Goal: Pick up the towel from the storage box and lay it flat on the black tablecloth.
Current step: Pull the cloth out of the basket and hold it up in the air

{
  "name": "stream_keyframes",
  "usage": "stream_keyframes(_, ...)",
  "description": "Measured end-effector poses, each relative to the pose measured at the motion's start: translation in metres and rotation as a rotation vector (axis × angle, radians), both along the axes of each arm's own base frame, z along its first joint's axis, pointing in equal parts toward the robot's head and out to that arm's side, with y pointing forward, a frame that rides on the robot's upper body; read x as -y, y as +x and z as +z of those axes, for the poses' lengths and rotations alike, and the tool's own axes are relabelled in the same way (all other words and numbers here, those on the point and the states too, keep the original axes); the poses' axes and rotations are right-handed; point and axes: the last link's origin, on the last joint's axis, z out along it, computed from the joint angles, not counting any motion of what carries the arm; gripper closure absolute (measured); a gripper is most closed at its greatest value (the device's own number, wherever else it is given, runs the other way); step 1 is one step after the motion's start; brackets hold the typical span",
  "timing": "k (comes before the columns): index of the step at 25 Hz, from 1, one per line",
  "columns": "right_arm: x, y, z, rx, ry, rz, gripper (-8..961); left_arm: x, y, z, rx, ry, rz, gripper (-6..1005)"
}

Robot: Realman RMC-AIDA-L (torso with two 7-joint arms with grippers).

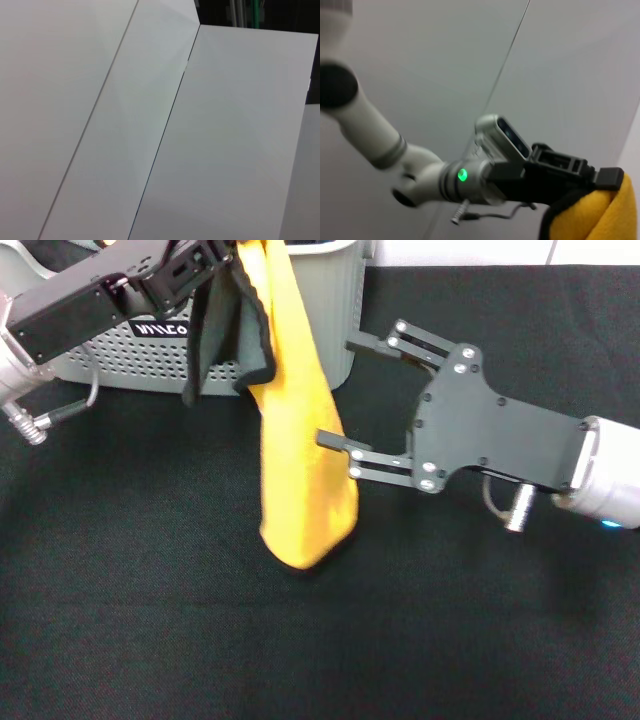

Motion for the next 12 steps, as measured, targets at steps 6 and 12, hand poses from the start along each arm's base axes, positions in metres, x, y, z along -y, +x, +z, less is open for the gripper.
stream_keyframes(6, 0.011, -0.013, -0.016, -0.041, 0.171, 0.073, 232, -0.004, 0.002, -0.009, 0.035, 0.001, -0.002, 968)
stream_keyframes(12, 0.023, -0.021, -0.025, -0.081, 0.322, 0.111, 359, -0.005, 0.005, -0.014, 0.047, -0.003, -0.01, 968)
